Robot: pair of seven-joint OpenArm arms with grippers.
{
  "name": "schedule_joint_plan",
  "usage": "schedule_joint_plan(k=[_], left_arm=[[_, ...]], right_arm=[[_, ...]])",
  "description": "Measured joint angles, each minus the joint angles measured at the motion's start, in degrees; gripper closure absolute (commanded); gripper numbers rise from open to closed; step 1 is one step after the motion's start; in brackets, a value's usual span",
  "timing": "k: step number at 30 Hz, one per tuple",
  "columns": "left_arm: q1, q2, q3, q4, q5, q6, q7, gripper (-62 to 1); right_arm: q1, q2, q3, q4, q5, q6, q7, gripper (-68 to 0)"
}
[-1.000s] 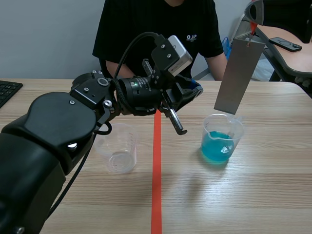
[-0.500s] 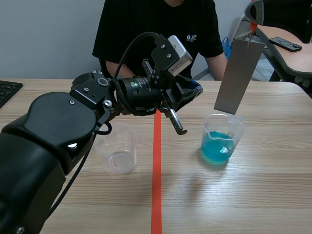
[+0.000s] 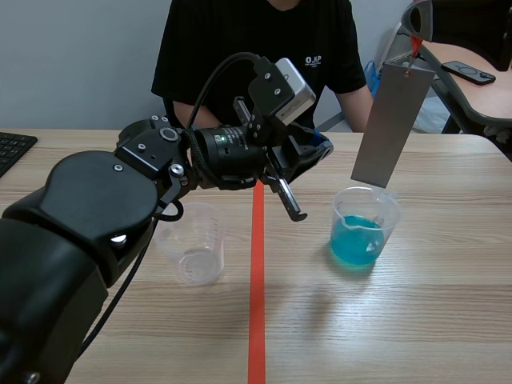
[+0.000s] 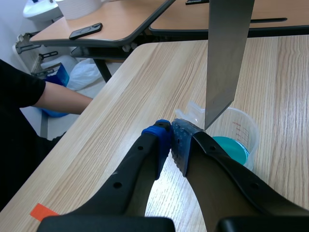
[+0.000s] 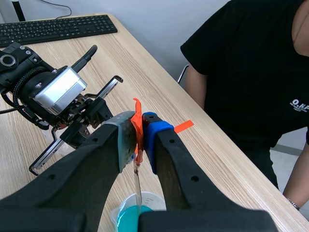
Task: Do the redox reaction experiment.
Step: 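Raise the plate and point at it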
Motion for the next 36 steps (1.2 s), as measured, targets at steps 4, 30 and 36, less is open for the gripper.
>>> schedule_joint_plan(k=[4, 30, 36], left_arm=[[0.0, 0.0, 0.0, 0.0, 0.0, 0.0, 0.0, -4.0], [5.51, -26.01, -1.68, 10.14, -19.71, 0.0, 0.04, -4.0], [14.08, -35.52, -7.56, 15.34, -22.16, 0.0, -0.02, -4.0]], right_arm=[[0.0, 0.0, 0.0, 0.0, 0.0, 0.0, 0.0, -1.5], [0.0, 0.0, 0.0, 0.0, 0.0, 0.02, -0.24, -1.5], [0.0, 0.0, 0.0, 0.0, 0.0, 0.0, -0.37, -1.5]])
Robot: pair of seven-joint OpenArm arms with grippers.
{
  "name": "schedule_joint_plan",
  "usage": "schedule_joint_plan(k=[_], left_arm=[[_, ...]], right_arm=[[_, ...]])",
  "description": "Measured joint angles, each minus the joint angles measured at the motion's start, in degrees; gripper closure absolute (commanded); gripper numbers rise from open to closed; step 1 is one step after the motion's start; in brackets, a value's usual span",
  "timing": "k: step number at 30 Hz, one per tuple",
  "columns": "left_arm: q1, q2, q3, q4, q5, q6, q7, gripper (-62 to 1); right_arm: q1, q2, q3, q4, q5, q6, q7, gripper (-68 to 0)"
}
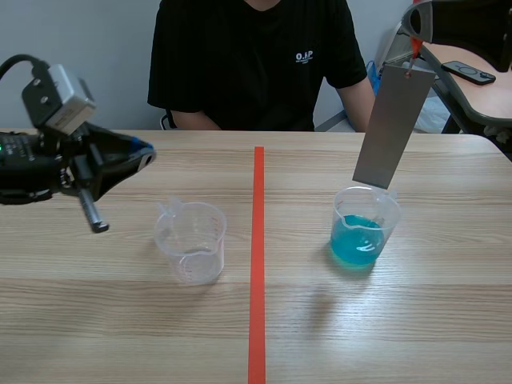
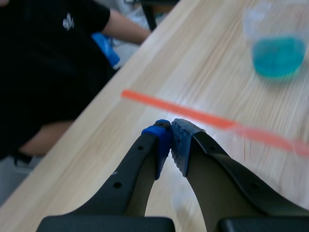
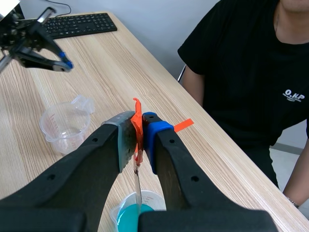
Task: Do the redox reaction experiment.
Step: 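Raise the plate and point at it, then lower the plate into the blue solution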
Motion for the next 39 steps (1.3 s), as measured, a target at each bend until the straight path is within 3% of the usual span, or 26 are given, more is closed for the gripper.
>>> schedule_joint_plan(k=[10, 18, 22, 27, 39], left_arm=[[16.48, -5.95, -11.3, -0.2, 0.17, 0.0, 0.0, -4.0], [29.09, -5.7, -16.61, -0.28, 5.09, 0.09, -0.02, -4.0], [34.91, -5.75, -20.76, -0.48, 5.05, 0.24, -0.24, -4.0], [40.46, -4.61, -22.12, -0.24, 5.03, 2.78, -2.14, -4.0], [49.99, 0.02, -23.96, 3.43, 5.01, 13.09, -2.16, -4.1]], right_arm=[[0.0, 0.0, 0.0, 0.0, 0.0, 0.0, -0.02, -1.5], [0.0, 0.0, 0.0, 0.0, -0.02, 0.02, -0.02, -1.5], [0.0, 0.0, 0.0, 0.0, -0.04, 0.02, -0.04, -1.5], [0.0, 0.0, 0.0, 0.0, -0.31, 0.02, -0.24, -1.5], [-1.62, -0.94, 0.0, 0.0, -2.6, 0.02, -0.24, -1.5]])
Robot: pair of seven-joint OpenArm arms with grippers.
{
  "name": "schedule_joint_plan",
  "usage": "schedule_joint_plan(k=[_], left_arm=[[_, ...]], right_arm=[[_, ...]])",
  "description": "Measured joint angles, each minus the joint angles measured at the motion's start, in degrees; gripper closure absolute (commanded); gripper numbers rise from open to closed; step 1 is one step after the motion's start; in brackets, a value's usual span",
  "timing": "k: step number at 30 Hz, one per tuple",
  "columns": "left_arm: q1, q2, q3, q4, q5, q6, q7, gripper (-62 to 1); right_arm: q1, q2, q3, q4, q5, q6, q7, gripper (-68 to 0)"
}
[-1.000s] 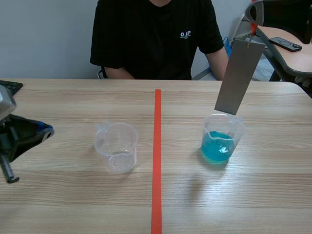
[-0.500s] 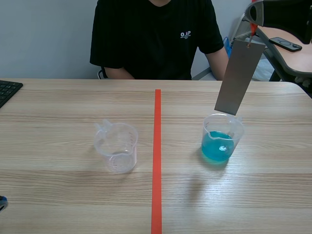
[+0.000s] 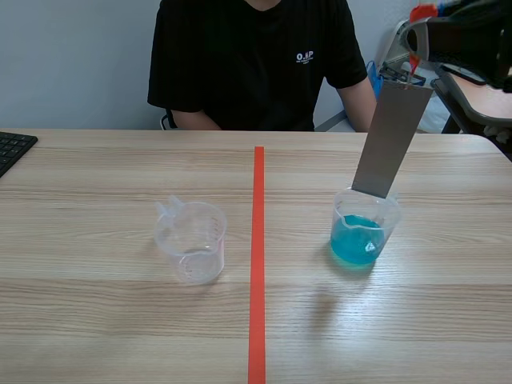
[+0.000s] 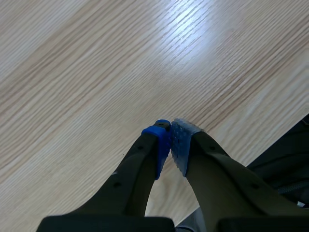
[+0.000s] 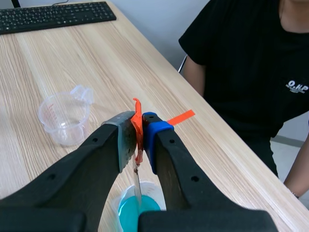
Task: Do the redox reaction experiment.
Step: 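Lower the plate into the blue solution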
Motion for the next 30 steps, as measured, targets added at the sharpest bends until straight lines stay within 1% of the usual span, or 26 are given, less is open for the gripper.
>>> schedule_joint_plan(k=[3, 8, 10, 12, 17, 21, 25, 30], left_arm=[[1.2, 0.94, 0.0, 0.81, 0.0, 2.82, 0.0, -4.1], [2.99, 2.62, 0.0, 2.45, 0.0, 7.72, 0.0, -4.1], [3.43, 3.48, 0.0, 3.08, -0.02, 10.58, 0.0, -4.1], [3.54, 4.15, 0.0, 3.37, -0.24, 11.93, -0.02, -4.1], [3.52, 5.88, 0.0, 3.41, -0.26, 16.7, -1.29, -4.1], [3.56, 7.28, 0.0, 3.41, -0.24, 17.68, -1.31, -4.1], [3.54, 8.04, 0.0, 3.41, -0.37, 17.97, -1.31, -4.1], [3.54, 8.17, 0.0, 3.41, -0.37, 18.03, -1.31, -4.1]], right_arm=[[-0.46, -1.27, 0.0, 0.0, -1.29, -0.02, 0.04, -1.5], [-1.05, -1.75, 0.0, -0.44, -2.23, -0.02, 0.44, -1.5], [-1.07, -2.97, 0.0, -1.46, -3.17, 0.0, 0.9, -1.5], [-1.07, -4.17, 0.0, -2.78, -4.17, -0.02, 0.92, -1.5], [-1.07, -6.25, 0.0, -5.49, -6.14, -0.11, 1.86, -1.5], [-1.07, -8.63, 0.0, -7.3, -10.01, -0.09, 2.78, -1.5], [-1.05, -11.06, -0.2, -9.51, -13.73, -0.11, 5.29, -1.5], [-1.05, -13.84, -2.75, -13.27, -20.02, -0.11, 7.87, -1.5]])
